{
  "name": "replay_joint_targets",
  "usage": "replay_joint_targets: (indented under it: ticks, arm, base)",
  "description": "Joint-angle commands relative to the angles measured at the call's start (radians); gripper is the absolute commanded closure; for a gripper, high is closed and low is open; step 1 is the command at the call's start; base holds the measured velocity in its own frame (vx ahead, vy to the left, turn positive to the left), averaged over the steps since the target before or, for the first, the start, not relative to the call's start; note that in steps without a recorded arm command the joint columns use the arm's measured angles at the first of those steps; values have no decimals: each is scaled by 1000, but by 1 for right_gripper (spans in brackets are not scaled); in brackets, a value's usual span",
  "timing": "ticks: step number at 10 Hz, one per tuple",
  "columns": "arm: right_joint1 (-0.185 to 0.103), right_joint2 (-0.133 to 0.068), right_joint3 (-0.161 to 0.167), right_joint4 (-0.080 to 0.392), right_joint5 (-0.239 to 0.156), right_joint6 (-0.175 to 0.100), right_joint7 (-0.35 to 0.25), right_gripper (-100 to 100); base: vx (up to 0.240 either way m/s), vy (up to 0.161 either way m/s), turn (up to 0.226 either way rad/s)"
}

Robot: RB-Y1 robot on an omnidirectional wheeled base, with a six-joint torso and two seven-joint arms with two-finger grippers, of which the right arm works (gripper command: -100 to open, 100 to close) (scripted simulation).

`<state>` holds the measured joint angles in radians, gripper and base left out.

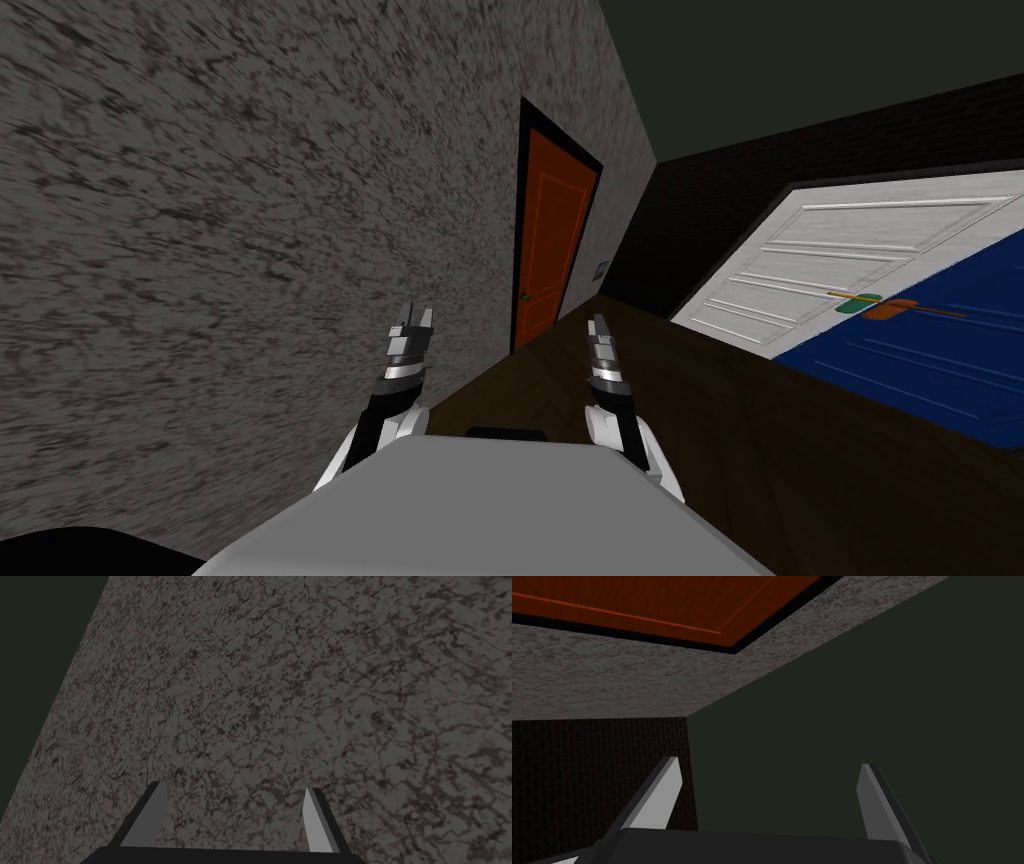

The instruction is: Pull the door open

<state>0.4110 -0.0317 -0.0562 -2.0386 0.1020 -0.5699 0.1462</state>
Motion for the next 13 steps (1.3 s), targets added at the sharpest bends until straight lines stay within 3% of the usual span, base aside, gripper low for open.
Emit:
replay_joint_targets:
  ticks: [1,13]
  arm:
    - [-2,-7,-1,28,14,-11,24,-100]
    - [-70,-45,-18,297,139,-87,239,-100]
  base:
    - [71,-22,52]
    - [89,-39,74]
